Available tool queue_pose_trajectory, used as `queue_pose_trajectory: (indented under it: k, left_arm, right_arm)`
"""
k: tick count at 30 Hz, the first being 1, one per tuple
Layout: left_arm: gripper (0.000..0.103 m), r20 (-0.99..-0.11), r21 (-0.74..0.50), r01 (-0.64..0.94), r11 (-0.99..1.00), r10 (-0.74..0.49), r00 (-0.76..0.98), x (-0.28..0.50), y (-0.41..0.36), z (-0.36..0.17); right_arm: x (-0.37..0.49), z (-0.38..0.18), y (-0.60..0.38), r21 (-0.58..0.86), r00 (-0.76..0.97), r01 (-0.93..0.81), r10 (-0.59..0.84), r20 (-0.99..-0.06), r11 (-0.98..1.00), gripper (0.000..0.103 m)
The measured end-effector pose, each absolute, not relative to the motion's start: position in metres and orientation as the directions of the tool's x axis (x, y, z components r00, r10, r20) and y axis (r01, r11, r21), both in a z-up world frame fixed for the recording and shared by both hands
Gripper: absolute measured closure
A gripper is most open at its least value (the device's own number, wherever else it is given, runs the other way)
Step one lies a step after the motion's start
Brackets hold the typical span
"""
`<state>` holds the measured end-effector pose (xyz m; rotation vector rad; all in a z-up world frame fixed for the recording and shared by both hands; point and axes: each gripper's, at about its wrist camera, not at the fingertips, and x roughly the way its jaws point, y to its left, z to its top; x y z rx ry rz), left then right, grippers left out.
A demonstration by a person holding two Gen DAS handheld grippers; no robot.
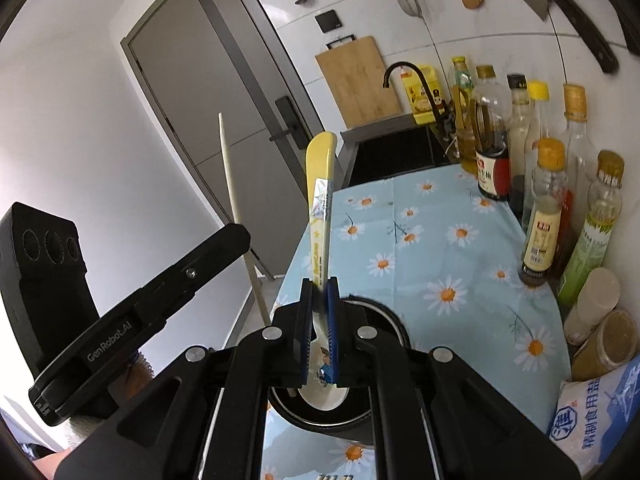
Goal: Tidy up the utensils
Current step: 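Carry the spoon with the right tool and chopstick with the left tool over the black holder, then open the right tool dropping the spoon while the left tool drops the chopstick into the holder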
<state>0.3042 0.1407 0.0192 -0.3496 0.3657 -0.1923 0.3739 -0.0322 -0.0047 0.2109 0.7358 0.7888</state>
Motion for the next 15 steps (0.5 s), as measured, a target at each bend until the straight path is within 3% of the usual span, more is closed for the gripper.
queue_pose_trajectory:
  k: [15]
  left_arm:
    - [0.098,-0.371,-0.368,0.113,0.923,-0.257,0.892,0.300,0.133,-0.005]
  right_arm:
    - [0.362,-0.031,-0.027,0.397,0.481,-0.557,0.673,-0.562,0.729,0.092]
